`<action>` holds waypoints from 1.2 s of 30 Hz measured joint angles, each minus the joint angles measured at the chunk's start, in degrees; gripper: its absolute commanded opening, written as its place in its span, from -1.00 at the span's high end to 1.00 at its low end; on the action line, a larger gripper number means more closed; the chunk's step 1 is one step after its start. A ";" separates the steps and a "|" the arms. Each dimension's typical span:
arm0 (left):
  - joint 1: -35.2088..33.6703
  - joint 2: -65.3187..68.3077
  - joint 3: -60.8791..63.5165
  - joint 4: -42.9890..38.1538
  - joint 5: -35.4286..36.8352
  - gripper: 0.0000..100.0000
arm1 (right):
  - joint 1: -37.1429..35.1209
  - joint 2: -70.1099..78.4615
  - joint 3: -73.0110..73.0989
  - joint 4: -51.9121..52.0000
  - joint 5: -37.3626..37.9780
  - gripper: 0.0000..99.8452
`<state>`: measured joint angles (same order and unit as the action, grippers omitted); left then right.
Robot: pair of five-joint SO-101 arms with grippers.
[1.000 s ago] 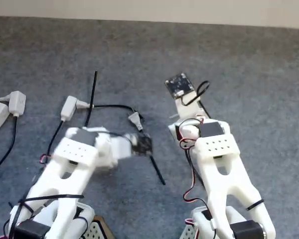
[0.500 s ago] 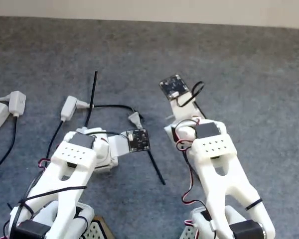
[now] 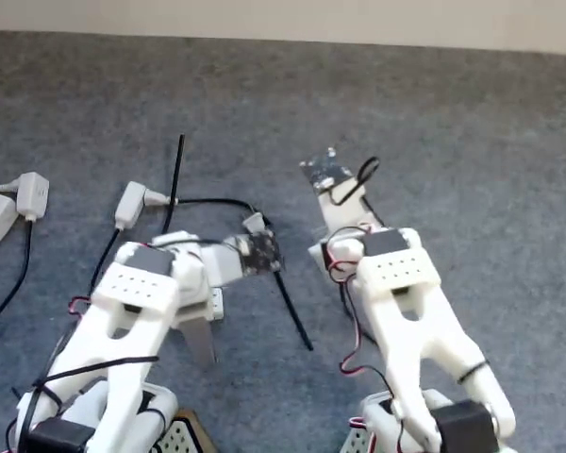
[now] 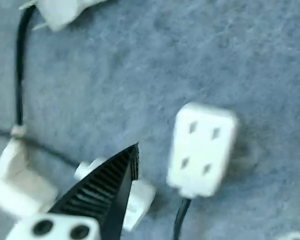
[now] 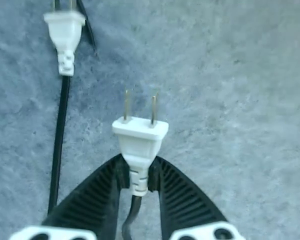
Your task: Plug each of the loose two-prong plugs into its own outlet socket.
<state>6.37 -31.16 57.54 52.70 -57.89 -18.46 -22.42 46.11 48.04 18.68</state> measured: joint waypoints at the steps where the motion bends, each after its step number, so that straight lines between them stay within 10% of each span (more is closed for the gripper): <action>1: -1.41 0.00 -0.79 0.00 0.18 0.28 | -0.70 1.67 0.00 -0.35 0.00 0.99; 6: -11.34 0.00 -4.48 0.00 0.18 0.68 | -4.84 5.19 -2.46 0.18 0.00 0.99; 20: -33.32 0.00 -19.25 2.99 12.13 0.44 | -27.96 5.27 -17.41 4.92 -5.98 0.99; 26: -31.12 0.00 -24.35 6.95 13.10 0.39 | -31.82 5.27 0.62 -16.35 -5.98 0.99; 36: -19.08 -1.76 -27.69 8.79 21.71 0.38 | -29.54 -12.48 16.18 -23.91 -6.15 0.99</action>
<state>-12.70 -32.92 29.85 61.49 -36.18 -48.00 -34.90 62.29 24.13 12.53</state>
